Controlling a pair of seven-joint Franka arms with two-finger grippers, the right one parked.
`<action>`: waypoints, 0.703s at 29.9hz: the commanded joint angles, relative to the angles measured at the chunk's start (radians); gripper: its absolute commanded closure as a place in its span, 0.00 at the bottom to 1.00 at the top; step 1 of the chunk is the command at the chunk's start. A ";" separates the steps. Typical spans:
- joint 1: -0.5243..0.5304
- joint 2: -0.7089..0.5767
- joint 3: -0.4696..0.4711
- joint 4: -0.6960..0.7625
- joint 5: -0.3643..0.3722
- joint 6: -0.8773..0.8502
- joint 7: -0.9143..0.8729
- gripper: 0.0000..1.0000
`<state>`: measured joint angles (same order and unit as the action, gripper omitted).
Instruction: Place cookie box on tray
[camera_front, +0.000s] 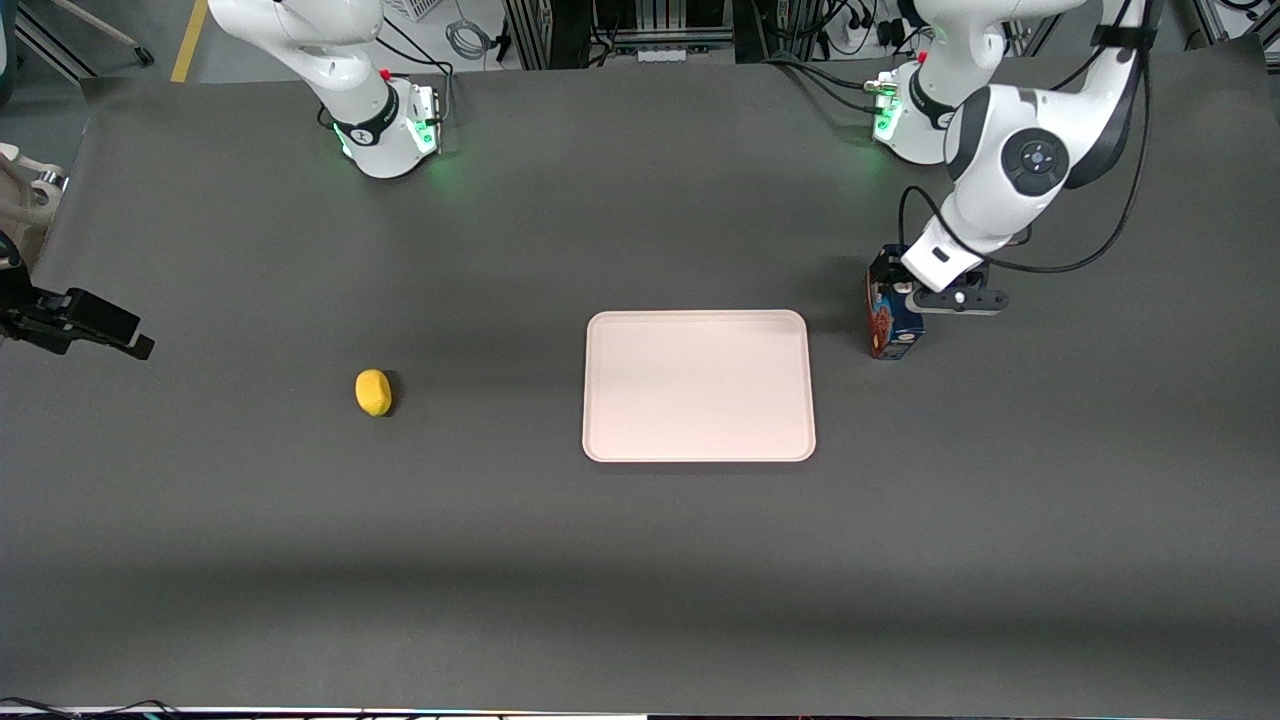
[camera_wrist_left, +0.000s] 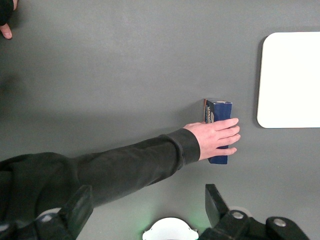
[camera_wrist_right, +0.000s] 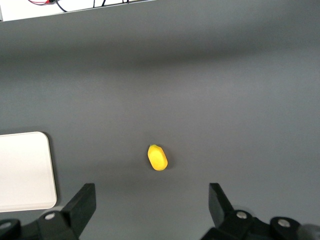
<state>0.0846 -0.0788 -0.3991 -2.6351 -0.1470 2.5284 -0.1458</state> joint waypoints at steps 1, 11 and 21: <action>0.001 0.022 -0.009 -0.020 -0.005 0.061 -0.017 0.00; 0.000 0.040 -0.010 -0.040 -0.003 0.105 -0.038 0.34; 0.001 0.059 -0.021 -0.039 -0.003 0.118 -0.054 0.80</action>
<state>0.0846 -0.0283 -0.4109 -2.6649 -0.1470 2.6164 -0.1788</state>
